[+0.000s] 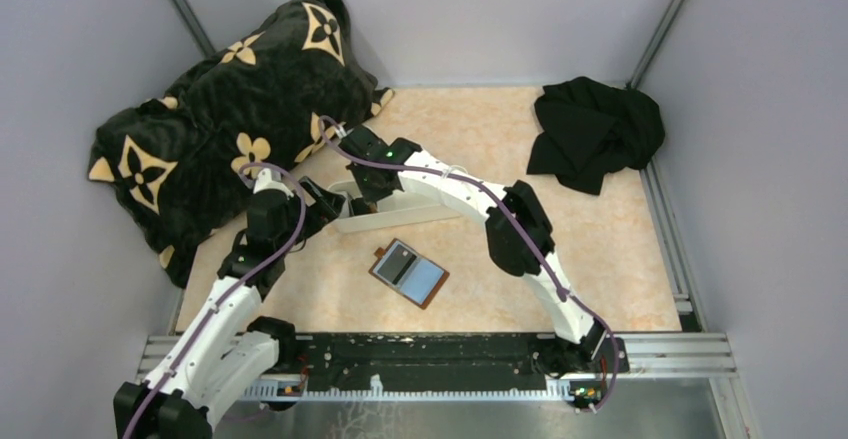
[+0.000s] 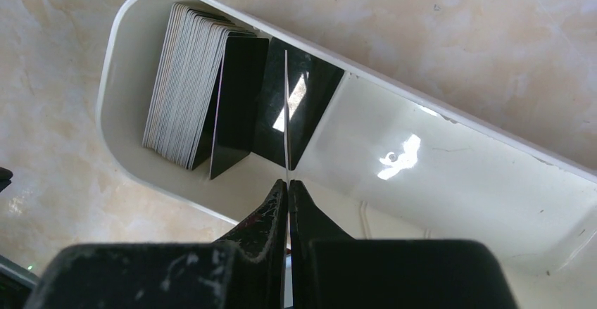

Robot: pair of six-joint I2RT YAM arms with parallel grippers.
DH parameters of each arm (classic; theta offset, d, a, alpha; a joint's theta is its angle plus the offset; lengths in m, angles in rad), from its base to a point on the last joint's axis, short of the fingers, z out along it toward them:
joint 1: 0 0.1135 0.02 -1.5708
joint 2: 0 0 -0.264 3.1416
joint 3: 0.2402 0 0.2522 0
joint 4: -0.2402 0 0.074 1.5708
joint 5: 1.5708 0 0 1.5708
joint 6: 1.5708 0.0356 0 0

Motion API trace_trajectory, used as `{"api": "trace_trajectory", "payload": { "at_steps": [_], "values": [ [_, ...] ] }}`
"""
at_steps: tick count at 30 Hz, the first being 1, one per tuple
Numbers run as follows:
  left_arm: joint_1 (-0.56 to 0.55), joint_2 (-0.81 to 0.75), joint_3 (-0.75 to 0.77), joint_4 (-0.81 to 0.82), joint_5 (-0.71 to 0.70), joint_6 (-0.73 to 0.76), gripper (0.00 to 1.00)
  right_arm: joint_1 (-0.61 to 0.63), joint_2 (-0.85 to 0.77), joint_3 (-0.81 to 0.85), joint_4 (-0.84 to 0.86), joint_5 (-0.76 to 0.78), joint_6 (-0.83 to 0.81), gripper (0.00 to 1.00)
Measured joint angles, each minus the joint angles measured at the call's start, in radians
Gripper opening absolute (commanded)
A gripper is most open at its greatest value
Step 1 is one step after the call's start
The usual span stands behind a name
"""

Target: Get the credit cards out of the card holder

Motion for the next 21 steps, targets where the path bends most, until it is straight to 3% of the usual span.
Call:
{"api": "trace_trajectory", "payload": {
  "at_steps": [15, 21],
  "values": [
    [0.000, 0.023, -0.035, 0.000, -0.006, -0.032, 0.87, 0.018, 0.045, 0.056, -0.033, 0.015, 0.000, 0.00],
    [0.000, -0.002, -0.063, 0.003, -0.020, -0.056, 0.87, 0.018, -0.023, -0.120, 0.031, 0.051, 0.007, 0.00]
  ]
}}
